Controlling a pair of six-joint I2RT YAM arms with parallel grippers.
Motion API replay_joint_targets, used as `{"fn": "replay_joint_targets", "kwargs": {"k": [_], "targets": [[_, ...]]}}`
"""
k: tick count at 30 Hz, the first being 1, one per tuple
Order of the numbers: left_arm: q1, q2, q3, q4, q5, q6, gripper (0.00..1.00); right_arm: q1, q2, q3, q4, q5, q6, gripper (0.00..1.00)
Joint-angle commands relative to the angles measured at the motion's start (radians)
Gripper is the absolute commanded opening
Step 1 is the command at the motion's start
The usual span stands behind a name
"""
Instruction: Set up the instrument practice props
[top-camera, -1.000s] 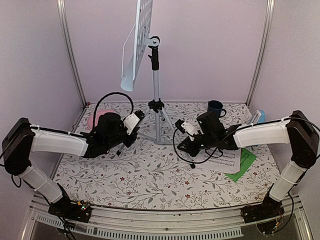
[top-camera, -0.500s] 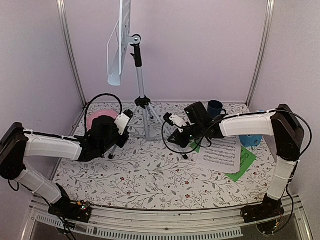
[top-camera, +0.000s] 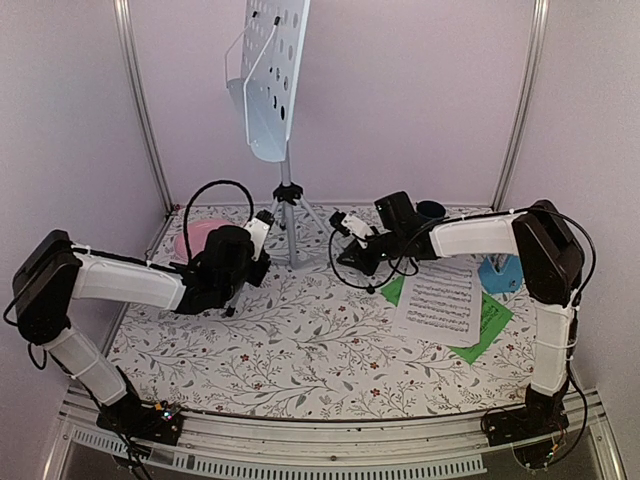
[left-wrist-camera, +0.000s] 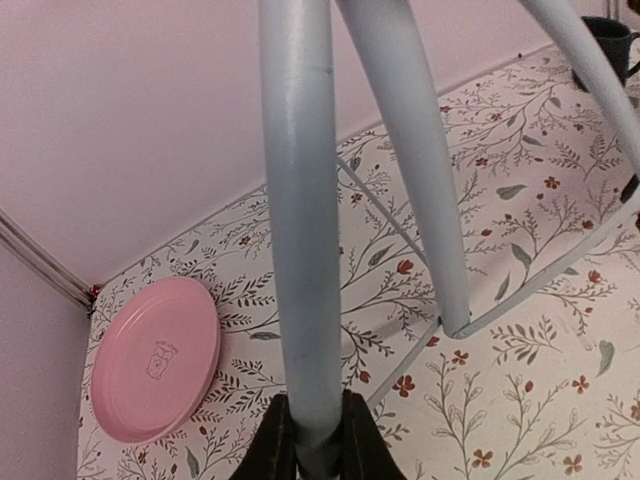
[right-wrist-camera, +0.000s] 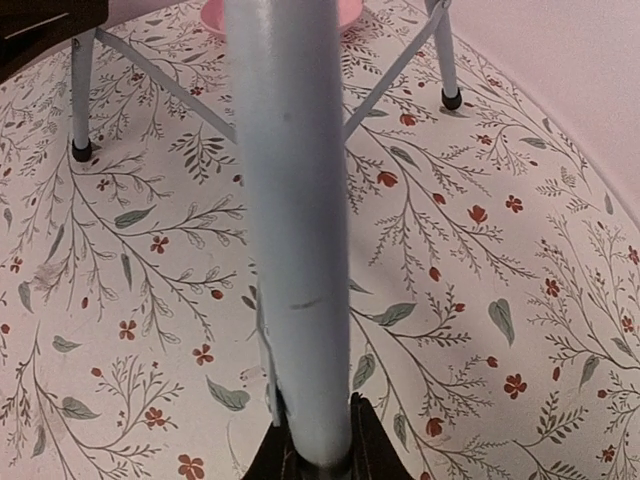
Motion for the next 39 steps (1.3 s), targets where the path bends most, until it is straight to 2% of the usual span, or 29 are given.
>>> {"fn": "replay_joint_targets", "kwargs": {"k": [1, 7, 9, 13, 16, 20, 26, 29, 36, 39], "targets": [[-0.042, 0.104, 0.069, -0.156, -0.002, -0.024, 0.0, -0.095, 0.008, 0.069, 0.114, 0.098, 0.061, 0.05], [-0.047, 0.094, 0.083, -0.194, 0.087, -0.088, 0.01, -0.116, 0.016, 0.084, 0.126, 0.095, 0.017, 0.12], [-0.047, 0.077, 0.071, -0.2, 0.153, -0.094, 0.13, -0.123, 0.019, 0.087, 0.126, 0.087, 0.011, 0.17], [-0.035, 0.012, 0.007, -0.166, 0.298, -0.102, 0.5, -0.127, 0.015, 0.085, 0.131, 0.057, 0.013, 0.49], [0.008, -0.054, -0.038, -0.128, 0.43, -0.122, 0.6, -0.127, 0.001, 0.068, 0.137, 0.01, 0.033, 0.61], [0.088, -0.109, -0.075, -0.098, 0.597, -0.145, 0.64, -0.126, -0.036, 0.018, 0.156, -0.029, 0.065, 0.68], [0.175, -0.087, -0.071, -0.095, 0.704, -0.152, 0.64, -0.126, -0.083, -0.055, 0.154, -0.02, 0.107, 0.72], [0.197, -0.055, -0.062, -0.088, 0.738, -0.146, 0.6, -0.127, -0.086, -0.082, 0.151, 0.01, 0.127, 0.72], [0.192, -0.006, -0.074, -0.046, 0.848, -0.173, 0.27, -0.127, -0.04, -0.062, 0.14, 0.139, 0.147, 0.67], [0.156, -0.012, -0.115, 0.009, 0.837, -0.193, 0.19, -0.128, 0.002, -0.004, 0.119, 0.165, 0.134, 0.64]]}}
